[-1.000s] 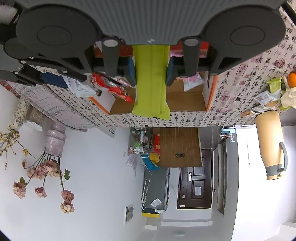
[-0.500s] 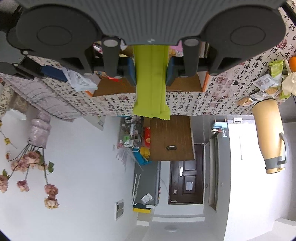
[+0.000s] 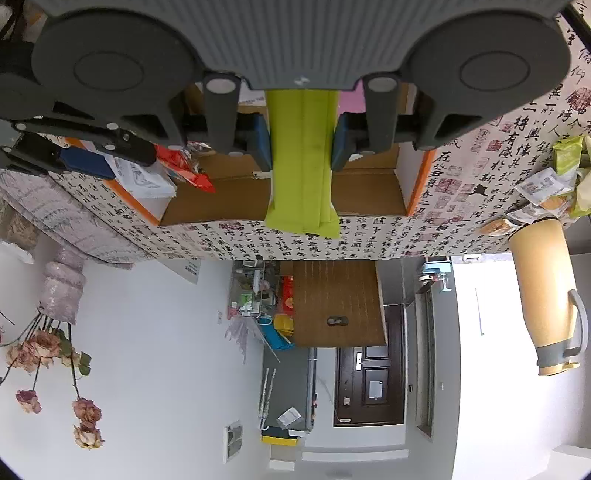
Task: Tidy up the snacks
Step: 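Carry both packets over the box and open both grippers to drop them, then withdraw both grippers from the box back toward the snack pile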
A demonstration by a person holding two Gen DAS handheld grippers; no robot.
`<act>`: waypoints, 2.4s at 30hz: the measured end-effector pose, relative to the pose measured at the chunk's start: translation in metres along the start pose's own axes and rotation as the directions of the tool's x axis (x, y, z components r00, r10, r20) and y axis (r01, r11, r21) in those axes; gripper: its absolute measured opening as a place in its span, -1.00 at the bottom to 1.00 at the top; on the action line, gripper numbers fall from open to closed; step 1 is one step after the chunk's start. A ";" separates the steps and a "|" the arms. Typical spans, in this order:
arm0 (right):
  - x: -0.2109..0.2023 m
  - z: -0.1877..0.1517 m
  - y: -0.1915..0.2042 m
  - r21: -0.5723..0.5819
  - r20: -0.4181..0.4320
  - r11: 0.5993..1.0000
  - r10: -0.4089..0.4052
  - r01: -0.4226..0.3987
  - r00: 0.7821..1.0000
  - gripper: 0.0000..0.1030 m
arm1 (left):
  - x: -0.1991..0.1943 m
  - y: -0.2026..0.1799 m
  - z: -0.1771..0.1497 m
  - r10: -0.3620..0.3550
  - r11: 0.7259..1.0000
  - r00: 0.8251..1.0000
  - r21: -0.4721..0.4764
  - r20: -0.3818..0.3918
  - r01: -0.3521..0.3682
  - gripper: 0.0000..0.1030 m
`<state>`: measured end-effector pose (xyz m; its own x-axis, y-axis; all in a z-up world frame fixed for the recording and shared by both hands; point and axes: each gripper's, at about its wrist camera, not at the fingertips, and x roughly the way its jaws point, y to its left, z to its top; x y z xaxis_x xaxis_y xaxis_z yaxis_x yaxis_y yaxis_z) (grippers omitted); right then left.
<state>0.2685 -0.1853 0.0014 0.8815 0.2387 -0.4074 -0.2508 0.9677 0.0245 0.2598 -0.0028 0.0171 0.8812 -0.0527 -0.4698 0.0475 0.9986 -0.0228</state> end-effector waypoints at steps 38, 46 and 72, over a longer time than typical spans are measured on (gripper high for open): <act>-0.055 0.003 -0.005 -0.026 0.021 0.998 -0.051 0.051 0.999 1.00 | -0.045 0.005 0.008 0.094 0.992 0.995 -0.088 0.043 -0.090 1.00; -0.084 -0.015 -0.012 -0.060 -0.033 0.997 -0.057 0.055 0.998 1.00 | -0.069 0.001 -0.013 0.076 0.996 0.997 -0.049 0.015 -0.076 1.00; -0.086 -0.098 -0.067 0.060 -0.292 0.990 -0.103 0.126 0.951 0.45 | -0.100 -0.008 -0.087 0.037 0.998 0.988 -0.042 -0.149 -0.043 1.00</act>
<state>0.1705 -0.2786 -0.0552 0.7473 0.1040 -0.6563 -0.1136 0.9931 0.0280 0.1305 -0.0052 -0.0121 0.8027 -0.0152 -0.5962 -0.0102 0.9992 -0.0391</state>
